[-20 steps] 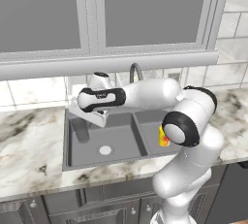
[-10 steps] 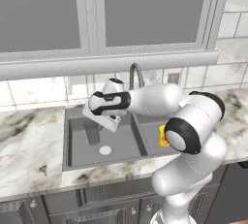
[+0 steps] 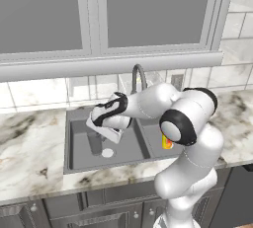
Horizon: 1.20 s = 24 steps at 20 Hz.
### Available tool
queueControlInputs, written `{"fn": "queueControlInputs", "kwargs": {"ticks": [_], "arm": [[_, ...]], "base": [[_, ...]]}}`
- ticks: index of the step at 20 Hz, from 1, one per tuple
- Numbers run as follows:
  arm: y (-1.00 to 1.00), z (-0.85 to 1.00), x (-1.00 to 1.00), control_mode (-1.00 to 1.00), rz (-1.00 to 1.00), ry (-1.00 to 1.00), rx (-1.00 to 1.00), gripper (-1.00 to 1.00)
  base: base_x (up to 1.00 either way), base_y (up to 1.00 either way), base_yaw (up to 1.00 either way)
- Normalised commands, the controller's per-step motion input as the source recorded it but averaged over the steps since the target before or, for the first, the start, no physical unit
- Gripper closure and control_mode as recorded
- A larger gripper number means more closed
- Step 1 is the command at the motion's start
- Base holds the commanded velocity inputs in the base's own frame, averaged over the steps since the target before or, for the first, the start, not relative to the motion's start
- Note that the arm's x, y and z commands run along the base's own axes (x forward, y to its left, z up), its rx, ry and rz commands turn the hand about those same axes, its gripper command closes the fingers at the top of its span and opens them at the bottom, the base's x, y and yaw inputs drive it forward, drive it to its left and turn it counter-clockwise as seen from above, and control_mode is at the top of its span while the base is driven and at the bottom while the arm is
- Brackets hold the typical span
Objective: Move any existing items from the left basin to the right basin for drying. Then move the glass cup from the counter to the left basin of the sink for washing.
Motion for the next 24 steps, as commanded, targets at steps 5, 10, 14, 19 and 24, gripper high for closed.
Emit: {"fn": "queueControlInputs", "kwargs": {"ticks": [5,10,14,19,24], "arm": [[0.00,-0.48,0.17,-1.00,0.00,-0.05,0.00,1.00],[0.00,-0.43,0.17,-1.00,0.00,-0.09,0.00,1.00],[0.00,-0.31,0.16,-1.00,0.00,-0.08,0.00,1.00],[-0.01,-0.16,0.13,-1.00,0.00,-0.07,0.00,-1.00],[-0.09,0.02,0.05,-1.00,0.00,-0.04,0.03,-1.00]], "base": [[0.00,0.00,0.00],[0.00,0.00,0.00],[0.00,0.00,0.00],[0.00,0.00,0.00],[0.00,0.00,0.00]]}}
